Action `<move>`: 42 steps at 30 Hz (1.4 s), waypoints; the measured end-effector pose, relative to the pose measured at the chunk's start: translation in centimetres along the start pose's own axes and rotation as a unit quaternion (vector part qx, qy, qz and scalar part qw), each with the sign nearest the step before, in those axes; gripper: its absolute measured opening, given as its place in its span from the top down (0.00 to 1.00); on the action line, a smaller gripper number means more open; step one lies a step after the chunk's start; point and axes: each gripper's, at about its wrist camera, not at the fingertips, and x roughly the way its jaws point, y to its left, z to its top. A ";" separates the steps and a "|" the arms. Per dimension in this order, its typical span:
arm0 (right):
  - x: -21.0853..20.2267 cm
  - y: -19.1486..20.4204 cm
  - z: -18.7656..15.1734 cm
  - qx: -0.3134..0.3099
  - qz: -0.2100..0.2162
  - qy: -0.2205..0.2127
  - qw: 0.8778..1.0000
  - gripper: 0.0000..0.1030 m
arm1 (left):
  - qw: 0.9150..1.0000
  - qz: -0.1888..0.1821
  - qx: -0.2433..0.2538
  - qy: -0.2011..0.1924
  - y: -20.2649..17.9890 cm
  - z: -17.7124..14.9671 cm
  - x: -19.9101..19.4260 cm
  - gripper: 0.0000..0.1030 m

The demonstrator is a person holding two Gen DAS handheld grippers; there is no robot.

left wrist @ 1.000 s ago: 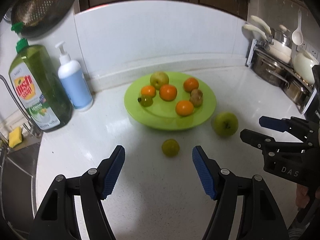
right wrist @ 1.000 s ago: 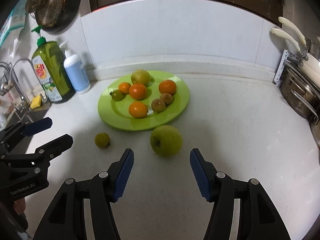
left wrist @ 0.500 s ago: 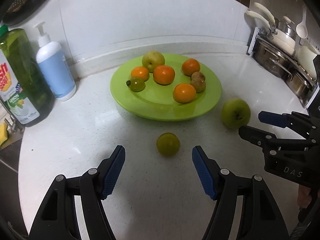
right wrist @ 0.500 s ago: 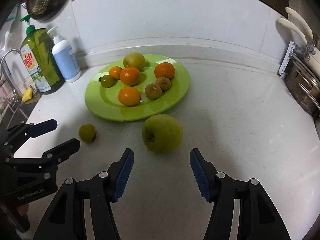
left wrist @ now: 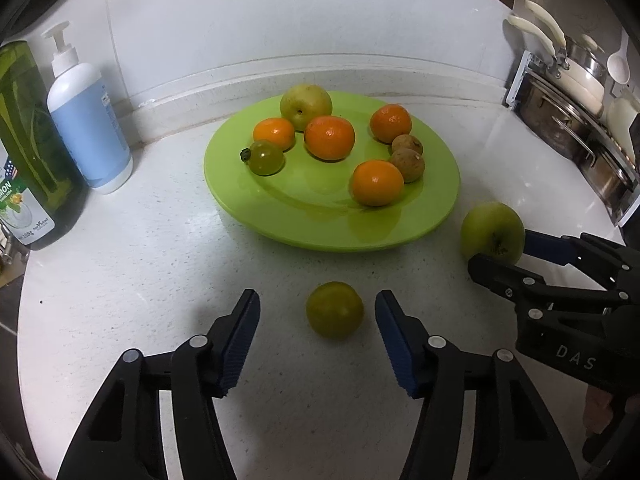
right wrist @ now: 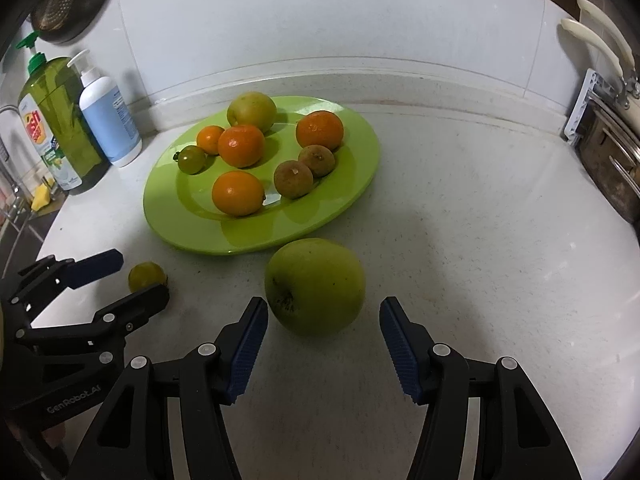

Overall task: Organize fruits
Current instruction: 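Grasp the small green lime with the left tool while the right tool grasps the green apple, then carry the lime and green apple in both tools over the green plate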

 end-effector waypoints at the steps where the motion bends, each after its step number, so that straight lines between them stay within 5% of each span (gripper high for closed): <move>1: 0.1 0.0 0.0 0.000 0.001 0.000 1.000 0.43 | 1.000 -0.001 0.000 0.001 0.0 0.0 0.1 0.47; 15: 0.7 0.1 0.2 0.002 0.000 0.003 1.000 0.45 | 1.000 -0.008 -0.004 0.015 0.1 0.0 0.6 0.72; 42: -1.5 0.7 -0.1 0.002 0.015 -0.026 1.000 0.51 | 1.000 -0.015 -0.003 -0.015 -0.1 0.2 -2.5 0.72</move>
